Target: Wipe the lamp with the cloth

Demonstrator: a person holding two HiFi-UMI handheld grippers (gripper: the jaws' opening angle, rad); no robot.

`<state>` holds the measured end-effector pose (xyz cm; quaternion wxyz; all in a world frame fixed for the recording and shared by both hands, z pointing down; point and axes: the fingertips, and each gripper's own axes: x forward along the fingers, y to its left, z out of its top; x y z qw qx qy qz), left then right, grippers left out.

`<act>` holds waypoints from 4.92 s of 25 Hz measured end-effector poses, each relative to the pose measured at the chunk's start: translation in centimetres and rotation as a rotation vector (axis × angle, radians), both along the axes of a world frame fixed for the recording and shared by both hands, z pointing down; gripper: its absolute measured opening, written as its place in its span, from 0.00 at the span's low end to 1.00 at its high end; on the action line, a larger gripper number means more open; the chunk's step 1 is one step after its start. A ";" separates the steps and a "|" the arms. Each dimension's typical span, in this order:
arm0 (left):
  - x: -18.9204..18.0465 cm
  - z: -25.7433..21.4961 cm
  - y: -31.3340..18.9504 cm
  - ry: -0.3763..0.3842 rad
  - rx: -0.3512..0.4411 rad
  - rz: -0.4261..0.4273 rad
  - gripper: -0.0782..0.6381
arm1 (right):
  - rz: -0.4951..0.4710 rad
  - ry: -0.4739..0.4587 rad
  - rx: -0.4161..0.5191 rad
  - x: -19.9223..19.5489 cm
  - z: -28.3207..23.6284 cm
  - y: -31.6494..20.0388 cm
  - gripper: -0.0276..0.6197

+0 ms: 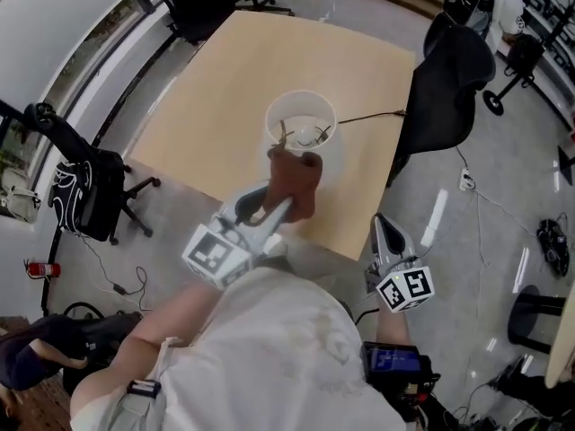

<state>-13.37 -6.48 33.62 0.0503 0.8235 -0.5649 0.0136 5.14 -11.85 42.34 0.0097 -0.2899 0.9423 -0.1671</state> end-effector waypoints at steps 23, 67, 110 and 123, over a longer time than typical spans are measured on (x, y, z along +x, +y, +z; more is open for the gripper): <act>-13.1 4.9 -6.6 0.095 -0.063 -0.009 0.26 | 0.100 0.128 0.022 -11.2 -0.6 0.8 0.06; -15.0 8.6 -15.0 -0.092 -0.212 0.236 0.26 | 0.289 0.182 0.030 -10.2 -1.0 0.8 0.06; -16.6 10.3 -19.5 -0.255 -0.275 0.440 0.27 | 0.422 0.164 0.052 -10.2 -2.0 3.1 0.06; -16.7 10.5 -21.1 -0.259 -0.324 0.347 0.27 | 0.363 0.173 0.073 -7.7 -4.1 0.8 0.06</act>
